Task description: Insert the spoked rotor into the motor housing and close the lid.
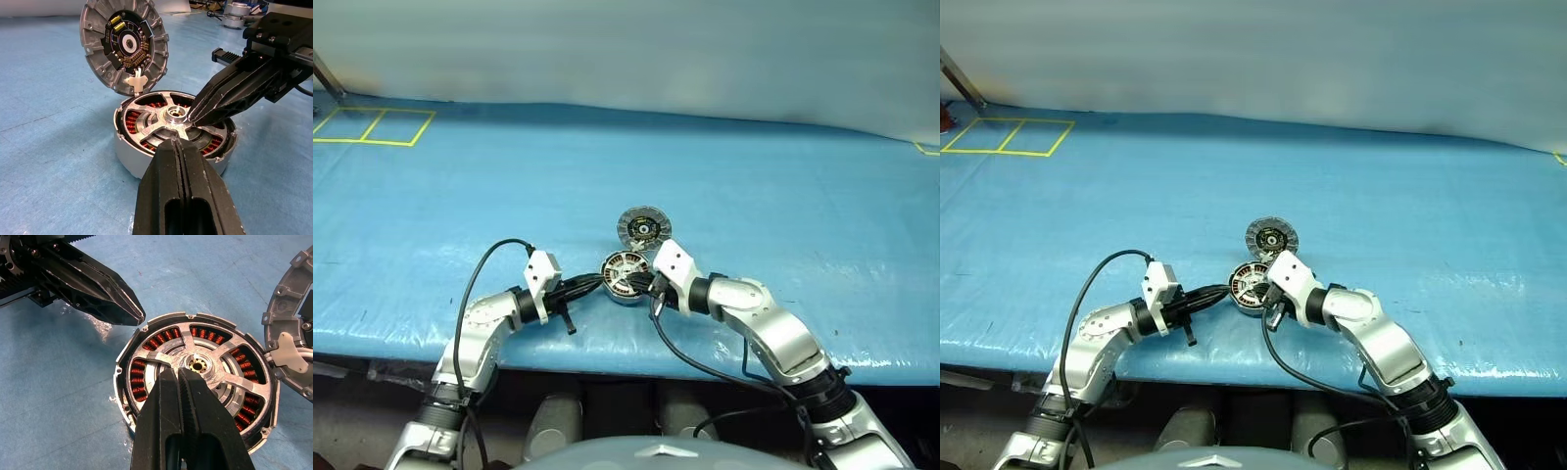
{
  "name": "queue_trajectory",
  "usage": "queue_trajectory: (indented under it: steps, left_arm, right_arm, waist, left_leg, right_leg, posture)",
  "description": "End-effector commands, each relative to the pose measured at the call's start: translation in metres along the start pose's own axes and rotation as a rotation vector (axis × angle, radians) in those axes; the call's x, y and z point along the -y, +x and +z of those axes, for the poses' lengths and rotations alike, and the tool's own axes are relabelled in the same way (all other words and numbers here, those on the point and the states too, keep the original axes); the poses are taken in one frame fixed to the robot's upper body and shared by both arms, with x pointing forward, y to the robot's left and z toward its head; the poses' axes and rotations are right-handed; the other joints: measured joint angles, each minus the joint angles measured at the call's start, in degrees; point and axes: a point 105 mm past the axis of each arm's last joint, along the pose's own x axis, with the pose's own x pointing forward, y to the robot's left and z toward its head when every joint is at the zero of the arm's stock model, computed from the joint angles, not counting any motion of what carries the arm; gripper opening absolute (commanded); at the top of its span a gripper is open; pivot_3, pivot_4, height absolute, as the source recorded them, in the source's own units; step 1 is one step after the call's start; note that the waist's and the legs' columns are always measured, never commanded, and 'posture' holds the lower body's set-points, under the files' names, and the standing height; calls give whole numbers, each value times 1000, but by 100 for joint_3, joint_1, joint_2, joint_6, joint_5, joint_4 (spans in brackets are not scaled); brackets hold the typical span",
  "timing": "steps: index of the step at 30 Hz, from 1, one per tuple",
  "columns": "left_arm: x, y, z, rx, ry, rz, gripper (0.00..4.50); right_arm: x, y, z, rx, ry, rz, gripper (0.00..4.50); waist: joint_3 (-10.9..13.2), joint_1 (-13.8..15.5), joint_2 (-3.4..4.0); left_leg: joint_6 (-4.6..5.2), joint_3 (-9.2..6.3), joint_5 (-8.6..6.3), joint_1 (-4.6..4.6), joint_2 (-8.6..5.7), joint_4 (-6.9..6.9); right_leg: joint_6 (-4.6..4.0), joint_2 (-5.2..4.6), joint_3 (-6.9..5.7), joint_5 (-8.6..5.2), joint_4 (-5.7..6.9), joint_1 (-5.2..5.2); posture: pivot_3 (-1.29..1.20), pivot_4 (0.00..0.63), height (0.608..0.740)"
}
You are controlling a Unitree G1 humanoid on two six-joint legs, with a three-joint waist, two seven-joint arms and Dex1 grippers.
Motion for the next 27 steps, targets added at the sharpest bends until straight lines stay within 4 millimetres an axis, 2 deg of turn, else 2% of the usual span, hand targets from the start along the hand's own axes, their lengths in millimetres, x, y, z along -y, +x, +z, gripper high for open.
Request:
queue_trajectory:
  steps: [1, 5, 8, 11, 17, 19, 27]
  left_arm:
    - [2, 1, 7, 26, 23, -9, 0]
    - [2, 1, 7, 26, 22, -10, 0]
    - [2, 1, 7, 26, 23, -9, 0]
    - [1, 1, 7, 25, 25, -6, 0]
    - [2, 1, 7, 24, 23, -9, 0]
    - [2, 1, 7, 24, 22, -10, 0]
    - [3, 2, 6, 22, 19, -14, 0]
  right_arm:
    - [4, -2, -24, -69, 125, -26, 140]
    - [3, 0, -9, 55, 334, -1, 140]
    - [5, -1, -6, 94, 413, 1, 140]
    - [6, -2, -6, 102, 435, 7, 140]
    - [2, -2, -25, -10, 379, -15, 140]
    - [3, -2, -25, -3, 398, -33, 140]
    - [-1, -8, 5, 183, 517, 40, 140]
  waist:
    - [0, 3, -1]
    - [1, -4, 0]
    - [3, -20, 4]
    - [4, -15, 5]
    - [3, -2, 4]
    - [3, 2, 3]
    - [5, 1, 5]
  left_leg:
    - [0, 0, 0, 0, 0, 1]
    - [0, -2, 0, -3, 1, -1]
    - [1, 0, 0, -5, 3, -7]
    - [1, -1, 0, -7, 2, -11]
    - [0, -1, 0, -8, 1, -11]
    - [0, -1, 0, -8, 1, -10]
    - [0, -2, -1, -16, 1, -11]
  right_leg:
    - [0, 0, 0, 0, 0, 0]
    - [0, 0, 0, 0, 0, -2]
    - [0, 2, 0, 0, 2, -8]
    - [-1, 2, -1, 0, 2, -9]
    - [-1, 1, -1, 0, -2, -8]
    - [-1, 0, -1, 0, -2, -7]
    - [-1, 0, -1, 0, -3, -13]
  posture:
    - [0, 150, 740]
    - [0, 150, 740]
    - [0, 150, 740]
    - [0, 150, 740]
    - [0, 150, 740]
    - [0, 150, 740]
    - [0, 150, 740]
